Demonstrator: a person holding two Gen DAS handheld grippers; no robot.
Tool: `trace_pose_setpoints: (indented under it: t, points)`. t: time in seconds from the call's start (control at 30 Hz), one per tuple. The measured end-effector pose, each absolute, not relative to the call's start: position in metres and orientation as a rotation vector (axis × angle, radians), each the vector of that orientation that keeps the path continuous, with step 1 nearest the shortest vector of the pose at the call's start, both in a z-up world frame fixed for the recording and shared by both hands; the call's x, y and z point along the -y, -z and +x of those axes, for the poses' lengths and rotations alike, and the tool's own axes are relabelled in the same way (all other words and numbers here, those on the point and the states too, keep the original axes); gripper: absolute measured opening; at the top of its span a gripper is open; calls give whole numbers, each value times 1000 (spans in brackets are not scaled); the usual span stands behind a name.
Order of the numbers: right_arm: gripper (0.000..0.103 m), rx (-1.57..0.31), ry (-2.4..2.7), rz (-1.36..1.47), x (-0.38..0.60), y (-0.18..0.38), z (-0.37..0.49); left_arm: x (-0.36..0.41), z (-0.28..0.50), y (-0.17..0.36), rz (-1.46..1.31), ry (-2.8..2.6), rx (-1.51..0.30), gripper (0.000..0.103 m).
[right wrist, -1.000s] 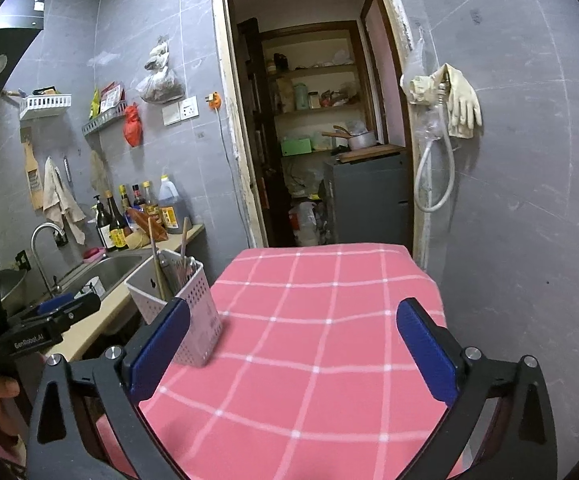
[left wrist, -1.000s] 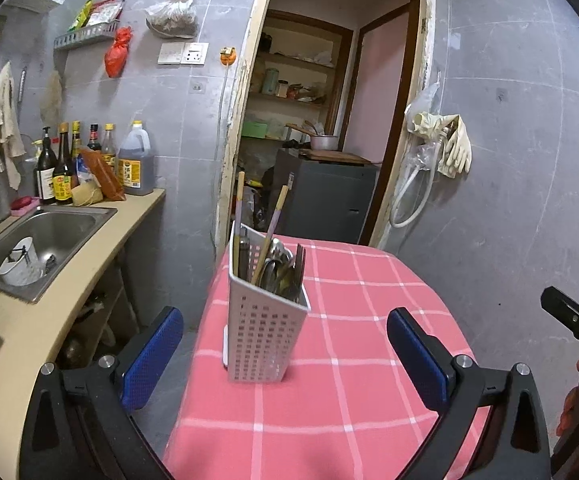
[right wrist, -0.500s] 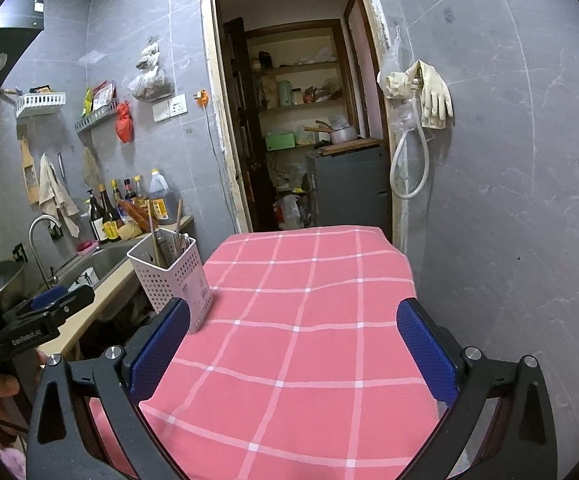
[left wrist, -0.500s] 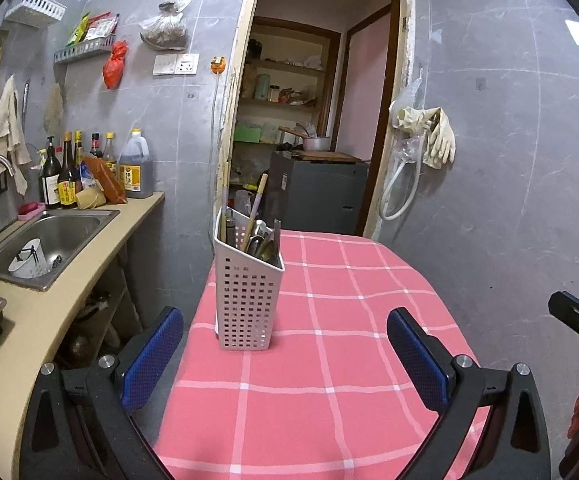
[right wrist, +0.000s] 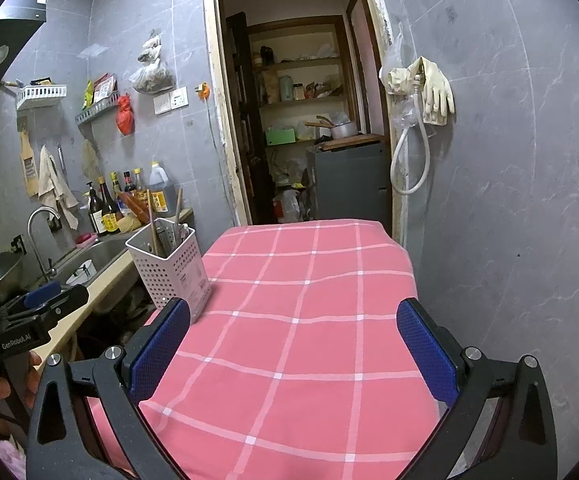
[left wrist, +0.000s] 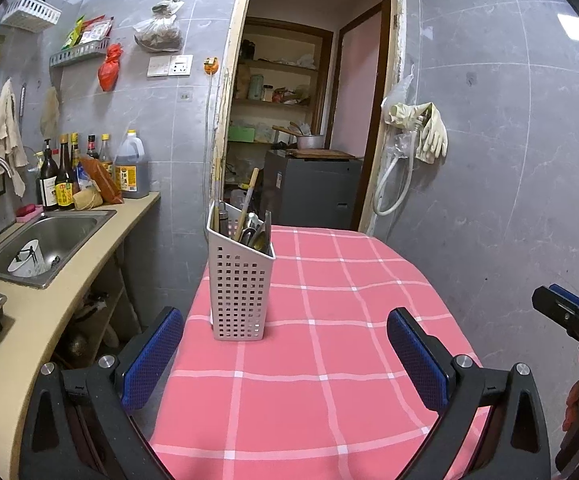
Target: Organize utensils
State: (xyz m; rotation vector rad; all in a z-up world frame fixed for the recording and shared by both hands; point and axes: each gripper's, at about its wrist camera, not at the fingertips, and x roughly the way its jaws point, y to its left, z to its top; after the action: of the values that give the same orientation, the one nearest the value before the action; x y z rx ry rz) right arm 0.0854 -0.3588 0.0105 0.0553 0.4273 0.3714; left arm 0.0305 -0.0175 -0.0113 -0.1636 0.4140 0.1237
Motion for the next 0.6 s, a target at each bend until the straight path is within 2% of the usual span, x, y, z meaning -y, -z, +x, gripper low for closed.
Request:
trace_pose_setpoints:
  t: [0.6]
  points:
    - [101,-439,-377,53,350,-9,88,18,29,11,-165,-127,-416,102]
